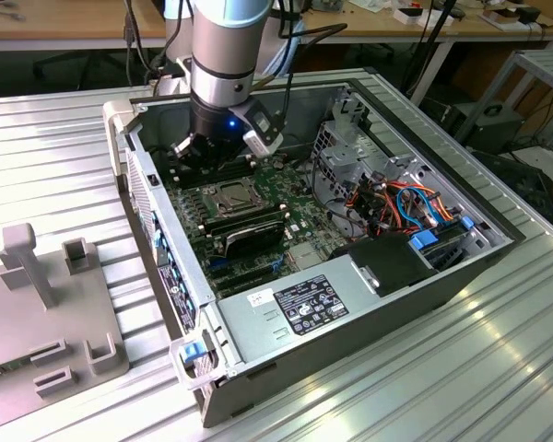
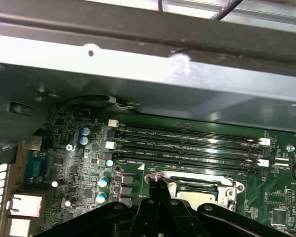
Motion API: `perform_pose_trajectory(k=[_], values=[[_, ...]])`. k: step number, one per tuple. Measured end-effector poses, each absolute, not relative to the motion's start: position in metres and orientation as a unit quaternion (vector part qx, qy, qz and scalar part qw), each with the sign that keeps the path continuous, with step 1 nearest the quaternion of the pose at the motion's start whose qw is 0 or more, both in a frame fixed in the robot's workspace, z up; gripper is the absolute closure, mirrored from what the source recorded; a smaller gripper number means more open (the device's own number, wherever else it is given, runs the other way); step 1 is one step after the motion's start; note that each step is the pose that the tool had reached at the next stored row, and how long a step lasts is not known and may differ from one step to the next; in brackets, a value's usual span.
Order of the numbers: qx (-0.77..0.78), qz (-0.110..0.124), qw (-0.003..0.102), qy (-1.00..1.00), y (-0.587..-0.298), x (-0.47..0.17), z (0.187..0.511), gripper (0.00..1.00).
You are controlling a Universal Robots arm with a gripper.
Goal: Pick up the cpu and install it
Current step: 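Install the first cpu locking lever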
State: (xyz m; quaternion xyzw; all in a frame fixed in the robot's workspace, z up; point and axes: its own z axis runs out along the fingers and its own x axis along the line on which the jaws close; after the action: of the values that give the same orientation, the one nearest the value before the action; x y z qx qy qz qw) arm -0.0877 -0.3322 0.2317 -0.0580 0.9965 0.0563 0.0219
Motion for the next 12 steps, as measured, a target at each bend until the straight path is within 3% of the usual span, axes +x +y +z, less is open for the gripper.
perform_pose_trajectory(k=[7,12], values=[[-0.058,0.056,0.022,0.996,-0.332,-0.083,0.232,0.89],[-0.058,0.057,0.022,0.996,-0.31,-0.067,0.226,0.89]])
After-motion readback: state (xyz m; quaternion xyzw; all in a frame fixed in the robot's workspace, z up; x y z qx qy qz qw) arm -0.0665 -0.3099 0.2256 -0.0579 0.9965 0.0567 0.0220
